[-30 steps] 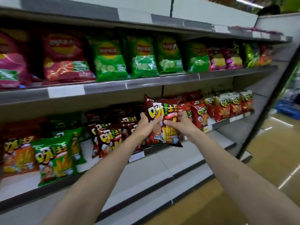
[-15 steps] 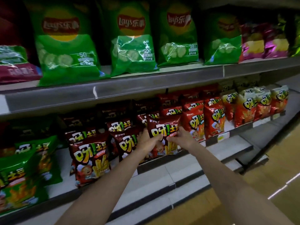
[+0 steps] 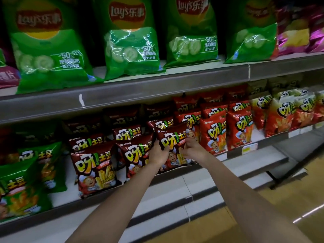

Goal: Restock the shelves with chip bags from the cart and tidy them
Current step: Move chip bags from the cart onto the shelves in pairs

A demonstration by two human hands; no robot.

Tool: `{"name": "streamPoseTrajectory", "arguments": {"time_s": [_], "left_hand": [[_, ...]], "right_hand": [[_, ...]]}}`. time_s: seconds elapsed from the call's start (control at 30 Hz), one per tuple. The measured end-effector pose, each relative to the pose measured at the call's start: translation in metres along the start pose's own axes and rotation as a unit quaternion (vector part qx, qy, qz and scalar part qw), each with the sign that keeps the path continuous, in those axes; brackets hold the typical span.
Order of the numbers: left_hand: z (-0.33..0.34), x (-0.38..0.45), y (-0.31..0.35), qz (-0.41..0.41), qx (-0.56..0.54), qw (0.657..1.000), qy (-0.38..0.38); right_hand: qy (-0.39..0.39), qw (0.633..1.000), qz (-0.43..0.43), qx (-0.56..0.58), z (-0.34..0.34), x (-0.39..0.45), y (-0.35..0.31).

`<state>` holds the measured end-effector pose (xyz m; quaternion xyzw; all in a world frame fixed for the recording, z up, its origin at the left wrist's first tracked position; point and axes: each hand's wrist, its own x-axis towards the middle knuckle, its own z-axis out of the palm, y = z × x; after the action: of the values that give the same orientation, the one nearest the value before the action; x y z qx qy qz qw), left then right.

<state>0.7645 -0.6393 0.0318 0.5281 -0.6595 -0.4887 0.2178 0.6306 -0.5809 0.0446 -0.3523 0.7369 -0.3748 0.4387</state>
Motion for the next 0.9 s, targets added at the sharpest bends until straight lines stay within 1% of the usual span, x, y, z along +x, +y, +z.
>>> {"name": "streamPoseTrajectory", "arguments": {"time_s": [0.1, 0.17, 0.23, 0.33, 0.43, 0.57, 0.7, 0.9], "left_hand": [[0.001, -0.003, 0.003, -0.026, -0.027, 0.999, 0.000], [0.001, -0.009, 0.006, -0.040, -0.040, 0.998, 0.017], [0.000, -0.016, 0.010, -0.049, -0.067, 0.996, 0.033], [-0.004, -0.029, 0.016, -0.047, -0.104, 0.992, 0.059], [-0.012, -0.048, 0.020, -0.036, -0.109, 0.989, 0.096], [-0.032, -0.081, 0.020, -0.033, -0.130, 0.979, 0.151], [-0.063, -0.113, 0.009, -0.043, -0.151, 0.964, 0.213], [-0.123, -0.184, -0.006, -0.045, -0.182, 0.924, 0.333]], "right_hand": [[-0.023, 1.000, 0.004, 0.005, -0.002, -0.001, -0.002], [-0.029, 0.999, 0.003, 0.015, -0.002, -0.006, -0.007], [-0.035, 0.999, -0.007, 0.001, -0.005, -0.014, -0.011], [-0.054, 0.998, -0.020, -0.011, -0.008, -0.028, -0.018], [-0.075, 0.996, -0.037, -0.021, -0.005, -0.039, -0.023], [-0.109, 0.987, -0.100, -0.061, 0.009, -0.062, -0.032], [-0.131, 0.975, -0.162, -0.071, 0.030, -0.092, -0.048], [-0.191, 0.946, -0.243, -0.100, 0.095, -0.137, -0.084]]}}
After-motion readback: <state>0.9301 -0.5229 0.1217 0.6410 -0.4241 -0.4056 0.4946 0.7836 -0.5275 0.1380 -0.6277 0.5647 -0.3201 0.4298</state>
